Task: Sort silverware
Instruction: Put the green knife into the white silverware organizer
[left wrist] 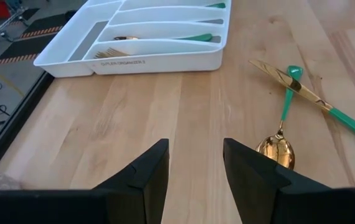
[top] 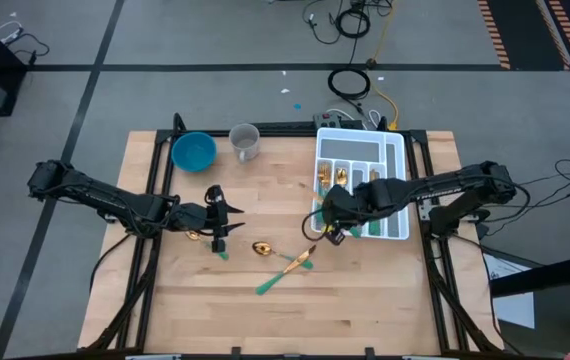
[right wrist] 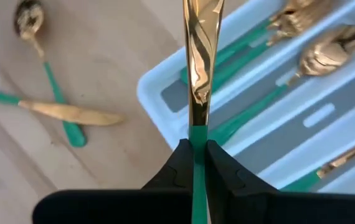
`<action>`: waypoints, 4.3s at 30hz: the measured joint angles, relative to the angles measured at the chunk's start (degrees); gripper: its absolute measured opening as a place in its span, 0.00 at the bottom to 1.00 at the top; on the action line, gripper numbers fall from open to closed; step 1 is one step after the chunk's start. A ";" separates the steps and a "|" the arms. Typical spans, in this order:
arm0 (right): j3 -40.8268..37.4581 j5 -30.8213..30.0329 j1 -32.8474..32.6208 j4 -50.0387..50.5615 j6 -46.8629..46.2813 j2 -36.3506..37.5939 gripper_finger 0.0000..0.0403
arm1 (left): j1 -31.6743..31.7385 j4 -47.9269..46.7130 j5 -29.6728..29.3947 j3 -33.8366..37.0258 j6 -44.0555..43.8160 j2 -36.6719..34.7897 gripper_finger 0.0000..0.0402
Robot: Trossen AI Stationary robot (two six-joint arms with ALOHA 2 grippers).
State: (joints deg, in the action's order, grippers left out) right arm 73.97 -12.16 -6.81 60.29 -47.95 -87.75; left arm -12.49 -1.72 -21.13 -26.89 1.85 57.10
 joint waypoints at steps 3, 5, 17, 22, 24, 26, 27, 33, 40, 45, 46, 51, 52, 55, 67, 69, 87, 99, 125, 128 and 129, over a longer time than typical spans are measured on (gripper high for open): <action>0.00 -0.11 1.27 0.94 -1.72 0.66 0.00 | -0.02 -0.08 -0.02 -0.02 -0.06 0.00 0.40; 0.00 -0.52 2.19 1.95 -2.40 1.40 0.00 | -0.02 -0.34 -0.04 -0.02 -0.04 0.00 0.40; 0.00 -7.73 7.18 8.09 -7.16 12.22 0.00 | -0.02 -0.32 0.11 -0.04 -0.07 0.00 0.40; 0.00 -8.99 8.35 12.54 -9.90 15.91 0.00 | -0.02 -0.32 0.35 -0.04 -0.09 0.00 0.40; 0.00 -8.90 8.78 14.84 -10.98 16.65 0.00 | -0.02 -0.32 0.35 -0.04 -0.07 0.00 0.40; 0.00 -8.99 8.92 17.04 -11.96 17.10 0.00 | -0.02 -0.30 0.35 -0.04 -0.08 0.00 0.40; 0.00 -8.98 9.17 18.13 -12.49 17.21 0.00 | -0.02 -0.30 0.34 -0.04 -0.09 0.00 0.40; -0.04 -8.57 11.00 20.57 -12.91 17.32 0.00 | -0.02 -0.28 0.35 -0.04 -0.09 0.00 0.40; -5.73 -7.38 13.90 20.50 -14.66 19.47 0.00 | -0.02 -0.28 0.35 -0.04 -0.09 0.00 0.40; -13.91 -6.58 14.76 13.04 -17.05 22.89 0.00 | -0.02 -0.28 0.35 -0.04 -0.09 0.00 0.40; -15.87 -5.94 14.77 10.60 -17.20 23.72 0.00 | -0.02 -0.28 0.35 -0.04 -0.09 0.00 0.40; -25.79 -3.89 15.07 -0.10 -18.63 26.99 0.00 | -0.02 -0.28 0.35 -0.04 -0.07 0.00 0.40; -27.77 -3.76 15.10 -1.99 -19.30 27.65 0.00 | -0.02 -0.28 0.35 -0.04 -0.07 0.00 0.40; -33.16 -2.89 15.13 -6.91 -21.33 29.21 0.00 | -0.02 -0.30 0.35 -0.04 -0.07 0.00 0.40; -42.73 -3.45 16.08 -15.50 -26.40 31.83 0.00 | -0.02 -0.29 0.37 -0.04 -0.07 0.00 0.40; -42.75 -3.91 16.35 -15.43 -26.44 31.85 0.00 | -0.02 -0.30 0.37 -0.04 -0.07 0.00 0.40; -42.80 -3.42 16.98 -16.84 -29.57 28.95 0.00 | -0.02 -0.56 1.51 -0.04 0.00 0.00 0.40; -42.80 -0.25 17.25 -16.76 -30.70 27.04 0.00 | -0.02 -1.07 1.51 -0.04 0.08 0.00 0.40; -42.79 11.15 25.07 -18.57 -25.88 17.70 0.00 | -0.03 -1.42 1.47 -0.04 3.06 0.00 0.40; -42.73 10.51 25.51 -18.70 -25.28 17.16 0.01 | -0.04 -1.51 1.47 -0.04 3.06 0.00 0.40; -42.73 10.04 25.57 -18.77 -25.21 17.12 0.02 | -0.02 -1.60 1.47 -0.04 3.06 0.00 0.40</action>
State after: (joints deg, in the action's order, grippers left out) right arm 31.24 -2.12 18.76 41.52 -73.16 -70.63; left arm -12.51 -3.32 -19.66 -26.94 4.91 57.10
